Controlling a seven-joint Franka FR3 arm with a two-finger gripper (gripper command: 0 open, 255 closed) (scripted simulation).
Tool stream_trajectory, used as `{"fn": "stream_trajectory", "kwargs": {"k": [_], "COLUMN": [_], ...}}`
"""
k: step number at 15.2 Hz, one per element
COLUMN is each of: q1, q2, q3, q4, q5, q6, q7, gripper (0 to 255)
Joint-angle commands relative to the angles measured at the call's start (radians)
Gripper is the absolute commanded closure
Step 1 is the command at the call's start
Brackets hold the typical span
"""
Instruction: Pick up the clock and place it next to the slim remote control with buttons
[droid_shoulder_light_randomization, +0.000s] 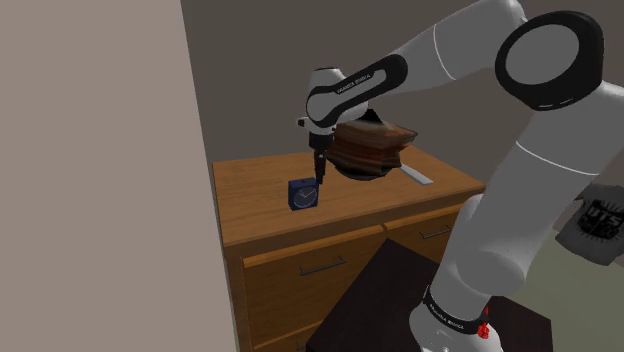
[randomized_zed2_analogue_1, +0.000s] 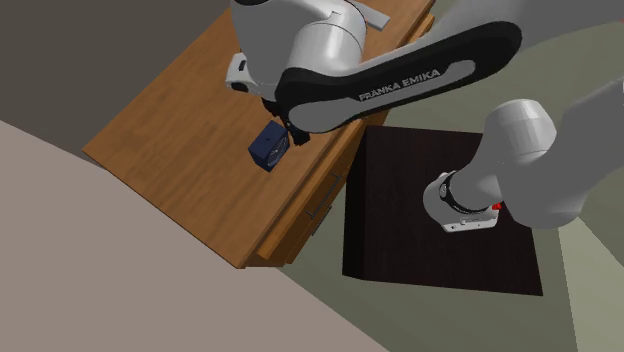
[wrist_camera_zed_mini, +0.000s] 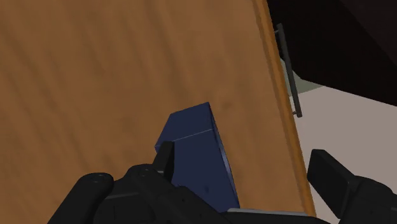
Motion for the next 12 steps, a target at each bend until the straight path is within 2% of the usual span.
{"fn": "stream_trajectory", "kwargs": {"k": [1,3,12], "q1": [0.012,0.019,0.016], "q2": [0.072,0.145,0.204], "q3": [-0.008,-0.009,-0.007], "q4": [0.041,0.086,0.044], "q5": [0.022,0.05,0.073], "q6": [0.044,0.082,0.18], "q7": [-0.097,-0.187,-0.204], "gripper": [0,0,0]}}
